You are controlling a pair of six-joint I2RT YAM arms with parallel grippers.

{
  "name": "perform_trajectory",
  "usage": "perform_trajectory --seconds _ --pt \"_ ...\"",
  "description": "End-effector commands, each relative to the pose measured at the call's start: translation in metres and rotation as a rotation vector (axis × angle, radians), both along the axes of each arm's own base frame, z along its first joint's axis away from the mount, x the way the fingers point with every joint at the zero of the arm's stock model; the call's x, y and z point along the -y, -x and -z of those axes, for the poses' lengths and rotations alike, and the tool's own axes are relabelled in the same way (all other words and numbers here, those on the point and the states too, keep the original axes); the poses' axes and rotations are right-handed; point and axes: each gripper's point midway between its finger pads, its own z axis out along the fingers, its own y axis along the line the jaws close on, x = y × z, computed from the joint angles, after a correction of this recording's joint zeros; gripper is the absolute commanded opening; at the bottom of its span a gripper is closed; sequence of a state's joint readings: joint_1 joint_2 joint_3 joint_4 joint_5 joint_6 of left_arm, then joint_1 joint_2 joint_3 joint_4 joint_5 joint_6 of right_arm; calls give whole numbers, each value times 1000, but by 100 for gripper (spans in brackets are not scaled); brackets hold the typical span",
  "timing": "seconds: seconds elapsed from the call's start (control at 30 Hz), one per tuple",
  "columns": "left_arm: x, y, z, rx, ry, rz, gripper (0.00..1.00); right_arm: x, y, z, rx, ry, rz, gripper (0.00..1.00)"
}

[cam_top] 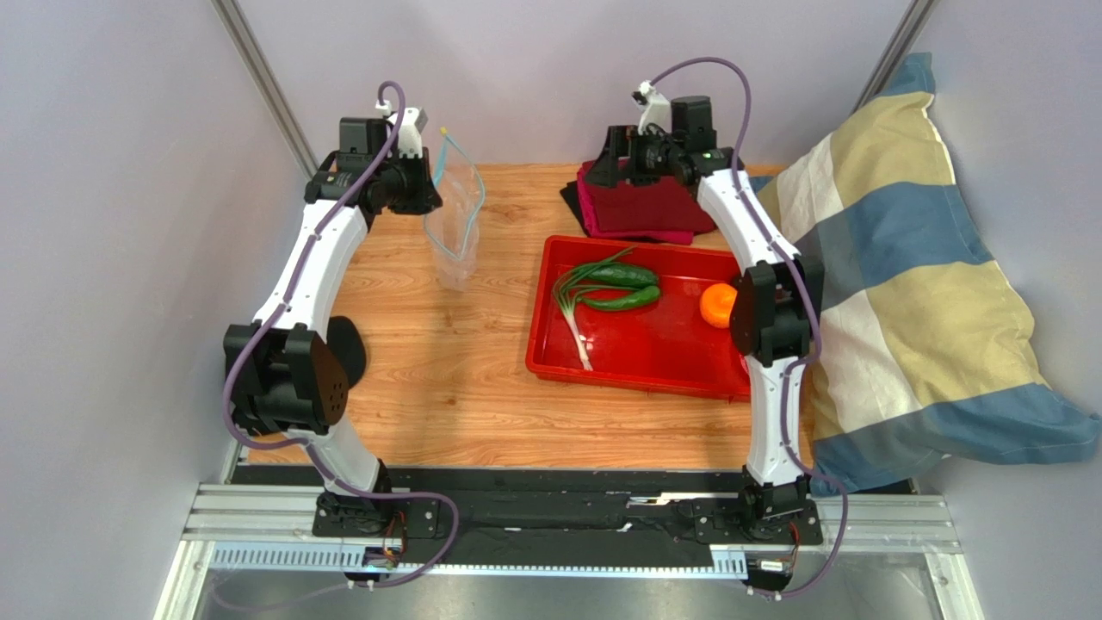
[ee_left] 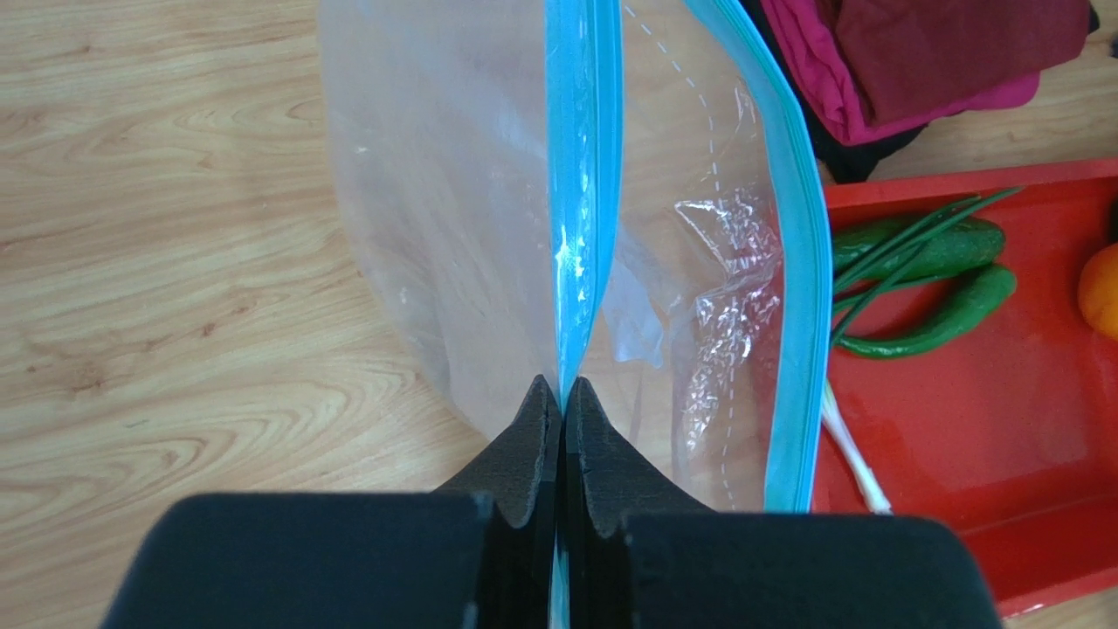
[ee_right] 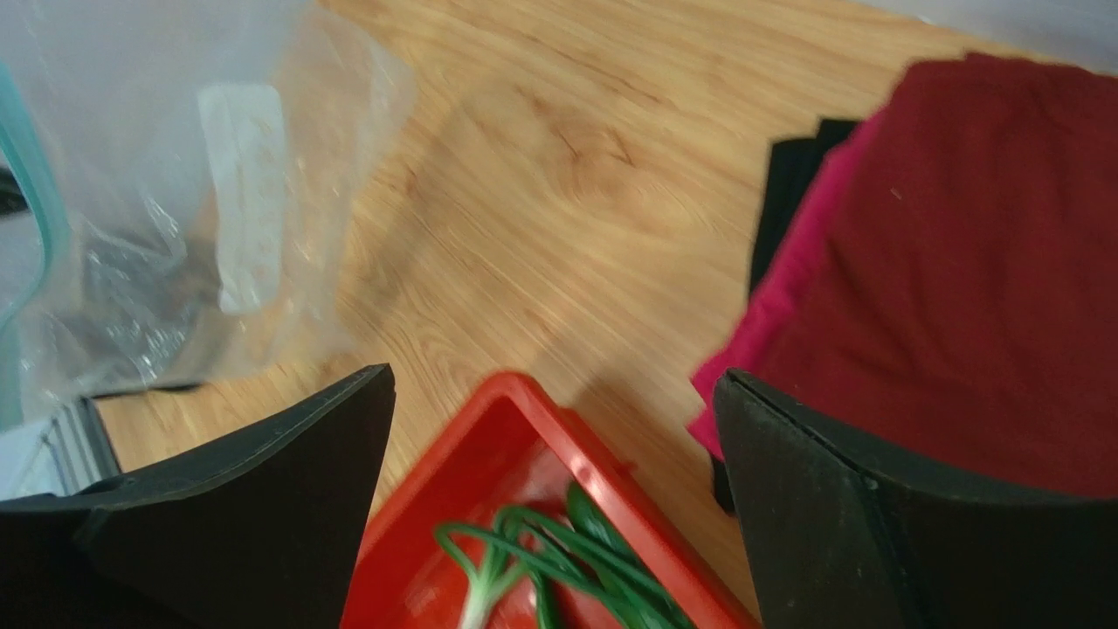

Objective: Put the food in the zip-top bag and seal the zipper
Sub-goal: Open the zipper of the food storage bag, then pick up the fake vegetable from the bin.

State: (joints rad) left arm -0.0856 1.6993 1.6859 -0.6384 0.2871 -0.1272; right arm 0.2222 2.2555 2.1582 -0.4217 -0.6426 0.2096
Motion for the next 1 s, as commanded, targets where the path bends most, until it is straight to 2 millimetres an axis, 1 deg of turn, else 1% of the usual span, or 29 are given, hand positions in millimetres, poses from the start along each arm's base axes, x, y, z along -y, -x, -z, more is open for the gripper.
perform_trajectory --seconds 0.0,0.03,0.07,0.1,0.13,0.17,0.2,0.23,0.27,0.37,0.4,0.43,0.47,0.5,0.53,0.57,0.6,0.63,0.67,0.7,0.73,0.77,0.8,0.83,0.87,0.97 --pt "-1 -10 -11 64 -51 38 0 58 47 -16 27 254 -80 98" --pt "-1 -8 -7 52 -60 43 0 66 55 -21 33 291 -89 98" --pt "1 -7 -3 45 -70 55 0 75 61 -23 32 338 -89 98" --pt "1 -6 -2 51 -87 71 0 86 78 -13 -5 412 -131 98" --pt "2 -5 1 49 -99 82 0 96 86 -15 -15 460 -128 99" --pt "5 -4 2 46 -102 86 0 110 93 -10 -37 537 -110 99" --pt "4 -5 2 62 -136 113 0 120 110 -2 -95 586 -126 99" --pt "6 -4 5 58 -144 128 0 130 117 4 -103 637 -145 98" --pt "7 -5 5 61 -157 137 0 147 129 8 -136 691 -127 98" --pt "11 -5 8 60 -184 181 0 179 150 15 -192 809 -109 98" --pt "12 -4 9 60 -195 200 0 186 163 25 -240 840 -123 98" --pt "15 -1 12 42 -190 223 0 192 168 31 -264 866 -125 98" --pt "16 -1 12 40 -191 233 0 199 173 36 -285 902 -116 98" --pt "16 0 13 37 -197 242 0 203 174 35 -273 915 -98 98" --pt "17 2 13 30 -192 253 0 206 183 51 -316 933 -112 98" --pt "18 4 15 24 -190 262 0 214 184 55 -322 969 -98 98" --pt "19 5 13 29 -190 272 0 217 181 59 -308 988 -87 98" --pt "21 7 13 27 -183 285 0 221 187 71 -332 1008 -97 99" --pt "22 9 14 25 -183 302 0 224 189 79 -333 1028 -103 98" --pt "23 13 17 8 -180 316 0 230 181 82 -306 1064 -75 99" --pt "24 14 20 -2 -177 330 0 233 187 97 -333 1079 -87 99" --pt "24 15 19 3 -186 345 0 237 181 102 -317 1099 -69 99" --pt "24 19 23 -16 -191 354 0 239 180 107 -321 1108 -65 99" --pt "24 20 24 -22 -193 361 0 239 182 117 -337 1114 -74 100" --pt "23 22 27 -31 -199 371 0 240 177 119 -327 1114 -60 100" --pt "23 29 31 -43 -203 386 0 236 172 129 -329 1099 -58 100"
